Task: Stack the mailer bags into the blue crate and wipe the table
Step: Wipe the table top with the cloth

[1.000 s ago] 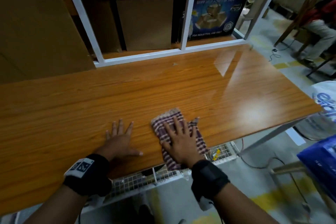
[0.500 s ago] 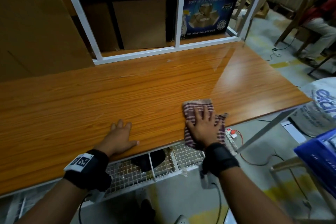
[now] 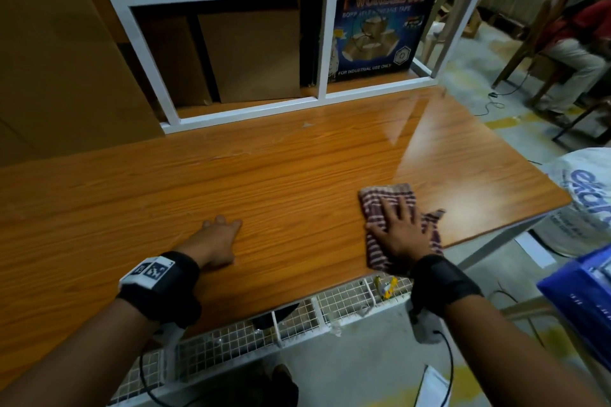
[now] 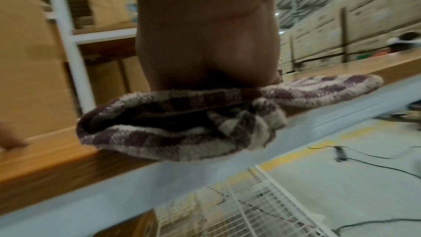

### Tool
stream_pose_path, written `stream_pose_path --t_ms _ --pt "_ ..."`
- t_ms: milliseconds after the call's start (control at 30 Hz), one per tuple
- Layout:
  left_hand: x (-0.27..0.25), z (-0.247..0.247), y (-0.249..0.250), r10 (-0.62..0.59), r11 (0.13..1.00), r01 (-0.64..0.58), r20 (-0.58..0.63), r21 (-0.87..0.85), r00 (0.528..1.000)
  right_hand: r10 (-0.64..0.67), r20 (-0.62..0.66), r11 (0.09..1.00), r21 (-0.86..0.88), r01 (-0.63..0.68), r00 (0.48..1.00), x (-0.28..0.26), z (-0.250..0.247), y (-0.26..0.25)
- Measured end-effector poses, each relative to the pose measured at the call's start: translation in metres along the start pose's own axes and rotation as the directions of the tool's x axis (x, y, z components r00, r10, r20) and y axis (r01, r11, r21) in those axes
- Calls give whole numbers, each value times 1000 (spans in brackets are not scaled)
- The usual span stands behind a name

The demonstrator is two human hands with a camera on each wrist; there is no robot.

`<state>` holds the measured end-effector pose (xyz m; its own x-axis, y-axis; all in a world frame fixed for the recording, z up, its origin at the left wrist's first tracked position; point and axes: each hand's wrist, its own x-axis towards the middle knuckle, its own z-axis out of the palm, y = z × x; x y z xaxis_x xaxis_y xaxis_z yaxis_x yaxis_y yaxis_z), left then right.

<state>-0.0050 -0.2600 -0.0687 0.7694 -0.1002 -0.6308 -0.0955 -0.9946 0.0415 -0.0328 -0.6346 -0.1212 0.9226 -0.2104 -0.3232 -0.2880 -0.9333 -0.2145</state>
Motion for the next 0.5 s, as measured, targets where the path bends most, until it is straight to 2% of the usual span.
stream_pose_path --t_ms 67,133,167,233,300,367,433,500 --pt "13 -8 -8 19 1000 -19 12 -16 1000 90 8 995 33 -90 996 17 -8 -9" --pt "27 -18 -14 28 1000 -28 26 -13 999 119 18 992 40 -120 993 29 -9 -41" --pt "33 -24 -16 28 1000 -28 34 -7 999 77 35 997 19 -77 996 32 -6 -63" --pt "47 -37 -19 20 1000 -21 63 11 998 -99 96 994 -46 104 990 27 7 -113" --pt "64 -53 -23 8 999 -12 84 39 996 -281 185 947 -108 304 942 18 21 -155" --pt "83 -70 -31 -14 998 9 78 66 997 -389 268 883 -164 440 881 21 25 -174" --pt "99 -84 -40 -14 997 10 61 70 998 -422 295 854 -189 485 857 44 15 -170" --pt "112 -96 -48 12 998 -16 61 54 998 -356 268 894 -182 410 895 79 -2 -148"
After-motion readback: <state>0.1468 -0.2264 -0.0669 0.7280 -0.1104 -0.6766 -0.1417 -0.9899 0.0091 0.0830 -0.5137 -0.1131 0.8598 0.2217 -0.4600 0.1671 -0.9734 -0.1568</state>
